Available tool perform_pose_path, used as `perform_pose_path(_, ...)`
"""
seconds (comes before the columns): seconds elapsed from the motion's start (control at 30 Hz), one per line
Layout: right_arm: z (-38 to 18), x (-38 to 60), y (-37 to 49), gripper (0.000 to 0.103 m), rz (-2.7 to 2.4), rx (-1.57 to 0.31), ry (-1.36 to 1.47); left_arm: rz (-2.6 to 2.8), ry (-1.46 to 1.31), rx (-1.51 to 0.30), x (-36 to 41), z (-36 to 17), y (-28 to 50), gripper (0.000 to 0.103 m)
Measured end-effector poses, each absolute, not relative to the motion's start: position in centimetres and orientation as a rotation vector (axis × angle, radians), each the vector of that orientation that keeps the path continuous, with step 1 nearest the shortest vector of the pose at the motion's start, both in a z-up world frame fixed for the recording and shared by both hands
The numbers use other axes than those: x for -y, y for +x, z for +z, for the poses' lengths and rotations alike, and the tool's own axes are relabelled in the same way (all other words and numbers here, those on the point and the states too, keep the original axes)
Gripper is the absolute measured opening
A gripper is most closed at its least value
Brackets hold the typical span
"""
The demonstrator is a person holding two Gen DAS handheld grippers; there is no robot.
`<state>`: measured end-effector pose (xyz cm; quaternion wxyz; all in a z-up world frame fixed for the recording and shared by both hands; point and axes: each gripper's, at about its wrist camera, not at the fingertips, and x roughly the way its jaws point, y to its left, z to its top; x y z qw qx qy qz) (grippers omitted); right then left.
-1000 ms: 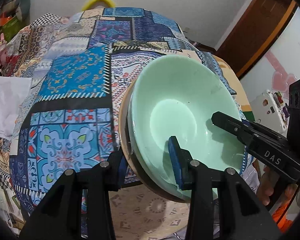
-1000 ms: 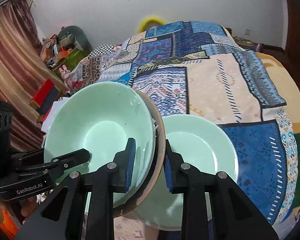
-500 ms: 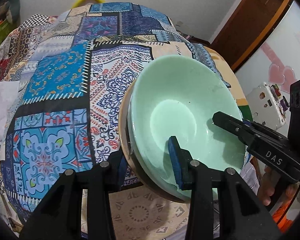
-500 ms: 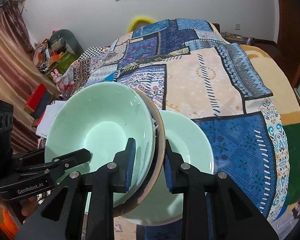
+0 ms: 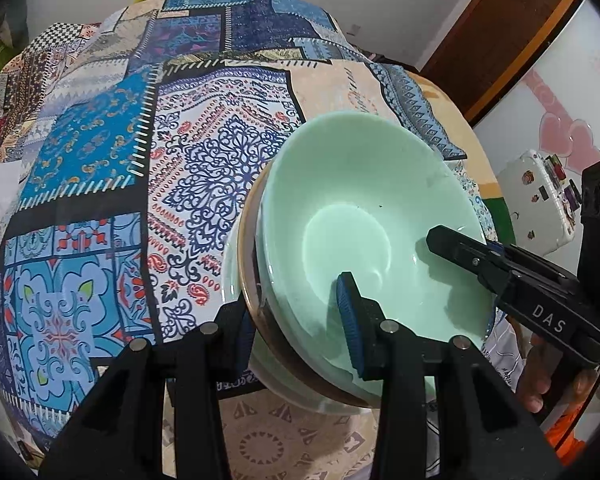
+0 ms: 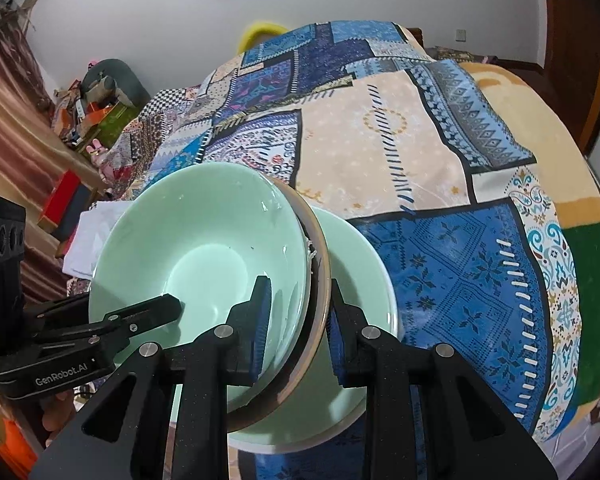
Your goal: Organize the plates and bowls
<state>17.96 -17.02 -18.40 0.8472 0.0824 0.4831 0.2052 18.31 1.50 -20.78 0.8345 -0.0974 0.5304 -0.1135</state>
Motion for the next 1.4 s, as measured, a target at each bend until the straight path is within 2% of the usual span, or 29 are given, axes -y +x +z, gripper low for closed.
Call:
perform_pose_path(0.37, -18.9, 17.5, 18.2, 0.023, 0.430, -1.013, 0.182, -0.256, -0.212, -1.130, -1.3, -21.5, 18.9, 0.038)
perform_pose_path(0.53, -19.0, 17.6, 18.0, 0.026, 0.441, -1.023, 0.192, -0.251, -0.217, -1.129, -1.2, -21.4, 18.8, 0.038)
perform_pose_path(0.57, -19.0, 17.7, 17.9, 0.026, 0.442, -1.025, 0.189, -0.245, -0.219, -1.121, -1.3, -21.3, 18.7, 0.039)
perform_pose_path(0.63, -18.8, 17.9, 17.6, 0.029, 0.432, -1.025, 0.180, -0.226, -0.190, -1.093, -1.3, -20.7, 18.1, 0.049)
perform_pose_path(0.7, -18.5, 18.3, 17.2, 0.033, 0.425, -1.020, 0.175, -0.212, -0.164, -1.065, -1.2, -20.1, 17.4, 0.055)
perform_pose_path(0.77, -18.0, 18.6, 16.8, 0.036, 0.420, -1.013, 0.172, -0.203, -0.141, -1.046, -1.2, -19.3, 16.6, 0.055)
perform_pose_path(1.13, -11.0, 19.6, 12.5, 0.037, 0.446, -0.824, 0.134, -0.178, -0.126, -0.826, -1.4, -11.2, 11.4, 0.056)
perform_pose_path(1.4, -4.5, 20.0, 7.3, 0.048, 0.474, -0.567, 0.094, -0.177, -0.118, -0.578, -1.1, -3.9, 5.7, 0.065)
